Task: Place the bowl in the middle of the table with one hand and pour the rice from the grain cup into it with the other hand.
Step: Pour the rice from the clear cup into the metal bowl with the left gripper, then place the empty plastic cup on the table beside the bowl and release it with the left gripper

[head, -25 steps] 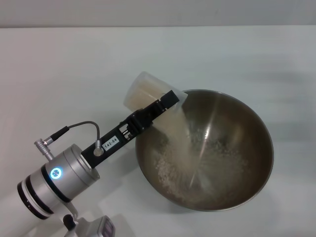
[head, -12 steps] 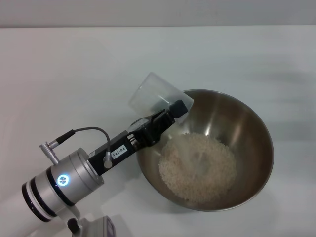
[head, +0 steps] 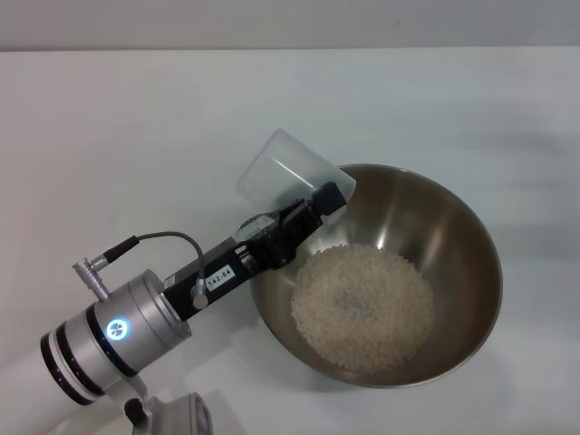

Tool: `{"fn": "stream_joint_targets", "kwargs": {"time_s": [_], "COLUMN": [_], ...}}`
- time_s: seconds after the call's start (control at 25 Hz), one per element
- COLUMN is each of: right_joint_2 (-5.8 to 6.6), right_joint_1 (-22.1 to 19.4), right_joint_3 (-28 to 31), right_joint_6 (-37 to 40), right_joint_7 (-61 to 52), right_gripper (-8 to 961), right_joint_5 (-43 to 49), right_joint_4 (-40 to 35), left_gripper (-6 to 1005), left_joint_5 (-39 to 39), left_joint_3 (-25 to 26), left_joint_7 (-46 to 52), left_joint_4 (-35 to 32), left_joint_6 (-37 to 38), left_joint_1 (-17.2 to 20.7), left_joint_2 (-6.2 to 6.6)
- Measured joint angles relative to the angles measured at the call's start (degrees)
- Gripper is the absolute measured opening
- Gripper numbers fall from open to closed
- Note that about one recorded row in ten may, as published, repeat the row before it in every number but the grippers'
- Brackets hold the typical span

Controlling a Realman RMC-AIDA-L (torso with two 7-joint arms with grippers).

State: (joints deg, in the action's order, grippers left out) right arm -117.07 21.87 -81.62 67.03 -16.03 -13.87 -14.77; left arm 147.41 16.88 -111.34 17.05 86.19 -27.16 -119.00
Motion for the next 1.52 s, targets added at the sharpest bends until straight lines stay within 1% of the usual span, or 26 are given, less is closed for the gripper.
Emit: {"fn": "stream_joint_targets", "kwargs": {"time_s": [0.16,0.28,0.32,0.36,0.4,0.44,0.52,0.56,0.6,0.64,0.72,0.76,0.88,1.04,1.16,1.24,1.28,1.48,1.52], "right_joint_2": [0.00,-0.01,-0.03,-0.08,-0.17,-0.28,-0.53,-0.53,-0.66,-0.82,-1.08,-1.17,-1.65,-1.87,-1.87,-1.87,-1.87,-1.85,-1.85], "right_joint_1": [0.0,0.2,0.2,0.2,0.2,0.2,0.3,0.3,0.3,0.3,0.3,0.3,-0.1,-0.6,-1.0,-1.1,-1.3,-1.6,-1.6], "right_joint_3": [0.0,0.0,0.0,0.0,0.0,0.0,0.0,0.0,0.0,0.0,0.0,-0.1,-0.6,-1.1,-1.1,-1.1,-1.1,-1.1,-1.1], "right_joint_6": [0.0,0.0,0.0,0.0,0.0,0.1,0.4,0.4,0.5,0.5,0.8,1.1,3.0,5.2,6.2,6.7,7.0,8.2,8.6], "right_joint_7": [0.0,0.0,0.0,0.0,0.0,0.0,0.0,0.0,0.0,0.0,-0.5,-0.9,-2.0,-5.1,-7.2,-7.5,-7.5,-7.7,-7.9], "right_gripper": [496,496,496,496,496,496,496,496,496,496,496,496,496,496,496,496,496,496,496], "right_joint_5": [0.0,0.0,0.0,0.0,0.0,0.0,0.2,0.2,0.2,0.2,0.2,0.2,0.3,0.5,0.6,0.6,0.7,0.8,0.8], "right_joint_4": [0.0,0.0,0.0,0.0,0.0,-0.1,-0.2,-0.2,-0.3,-0.4,-0.6,-0.7,-1.0,-0.8,-0.3,-0.1,0.0,0.6,0.9], "left_gripper": [31,31,31,31,31,31,31,31,31,31,31,31,31,31,32,32,32,32,32], "left_joint_5": [0.0,-0.5,-0.6,-0.6,-0.6,-0.7,-0.7,-0.8,-0.8,-1.1,-3.4,-4.6,-11.7,-19.4,-21.2,-21.4,-21.4,-21.5,-21.8], "left_joint_3": [0.1,1.6,2.8,2.8,5.7,9.6,11.9,13.9,14.7,16.4,18.5,18.8,18.6,18.5,18.5,18.5,18.6,19.0,19.1], "left_joint_7": [0.3,6.3,10.2,10.2,18.5,30.1,37.7,45.7,47.3,53.5,61.9,64.0,72.5,84.1,90.4,92.3,95.7,98.5,99.5], "left_joint_4": [0.0,0.2,0.5,0.5,1.1,2.3,3.3,4.4,4.8,5.9,8.3,9.1,11.5,11.0,8.9,8.0,6.9,6.5,6.2], "left_joint_6": [0.0,-0.1,-0.2,-0.2,-0.4,-1.4,-2.4,-3.8,-4.3,-5.8,-9.0,-10.2,-15.8,-22.7,-24.4,-24.6,-25.5,-28.2,-29.9], "left_joint_1": [0.0,0.0,0.3,0.3,0.9,1.9,2.8,3.8,4.2,5.2,6.7,7.0,7.6,7.1,6.4,6.2,5.8,5.5,5.2], "left_joint_2": [0.00,-0.06,-0.08,-0.08,-0.12,-0.14,-0.14,-0.16,-0.15,-0.16,-0.17,-0.17,-0.18,-0.19,-0.18,-0.18,-0.18,-0.18,-0.18]}}
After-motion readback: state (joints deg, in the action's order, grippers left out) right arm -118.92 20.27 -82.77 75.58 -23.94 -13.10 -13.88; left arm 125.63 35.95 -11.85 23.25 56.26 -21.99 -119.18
